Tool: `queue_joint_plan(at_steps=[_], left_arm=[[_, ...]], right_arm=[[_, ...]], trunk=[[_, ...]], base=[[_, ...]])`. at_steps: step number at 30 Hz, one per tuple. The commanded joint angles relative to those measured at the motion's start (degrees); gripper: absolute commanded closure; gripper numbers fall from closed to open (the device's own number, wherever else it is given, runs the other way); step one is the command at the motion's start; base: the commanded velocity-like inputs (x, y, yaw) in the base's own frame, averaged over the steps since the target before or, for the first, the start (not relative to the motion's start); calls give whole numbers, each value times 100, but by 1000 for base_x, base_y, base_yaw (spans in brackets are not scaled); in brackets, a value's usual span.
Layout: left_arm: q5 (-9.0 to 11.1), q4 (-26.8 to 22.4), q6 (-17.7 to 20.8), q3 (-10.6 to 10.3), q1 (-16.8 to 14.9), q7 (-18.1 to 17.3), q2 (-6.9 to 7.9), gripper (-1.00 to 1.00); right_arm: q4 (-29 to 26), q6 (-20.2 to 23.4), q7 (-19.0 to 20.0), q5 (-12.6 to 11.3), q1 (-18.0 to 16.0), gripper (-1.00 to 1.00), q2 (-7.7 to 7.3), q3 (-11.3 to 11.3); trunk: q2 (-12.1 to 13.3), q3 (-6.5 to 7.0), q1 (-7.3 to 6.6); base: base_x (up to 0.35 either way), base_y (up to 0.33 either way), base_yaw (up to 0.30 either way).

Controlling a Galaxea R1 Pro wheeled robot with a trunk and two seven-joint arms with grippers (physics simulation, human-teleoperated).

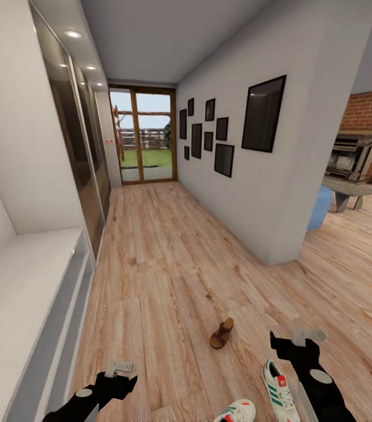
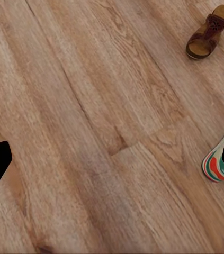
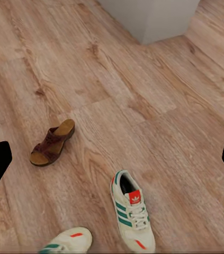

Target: Pick up the two gym shoes and the two sandals from the corridor floor and place them onto the hallstand (shoe rack) in the corridor, making sure they are on the rack and not on the floor. Arrange them so the two gym shoes are next to each other and the two sandals are next to each other.

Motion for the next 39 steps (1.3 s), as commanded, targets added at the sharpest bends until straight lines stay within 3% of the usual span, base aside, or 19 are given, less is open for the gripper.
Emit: queue_joint_plan(at_steps=[1, 10, 32, 39], left_arm=[[-50, 4, -30, -3, -3, -3, 0, -100], [-52, 4, -35, -12, -3, 8, -12, -100], [-50, 3, -36, -8, -12, 10, -9, -100], [-50, 3, -36, -8, -12, 24, -7, -100]], right_arm=[[-7, 54, -21, 0, -3, -100, -2, 4], [1, 125, -21, 0, -3, -100, 6, 4], [23, 132, -21, 0, -3, -100, 22, 13], [37, 132, -21, 0, -3, -100, 30, 20]], trunk=[[-3, -15, 0], [-3, -98, 0], [-3, -300, 0], [-3, -364, 0]], base=[[0, 0, -85], [-5, -43, -83], [-63, -243, -9], [-6, -88, 0]])
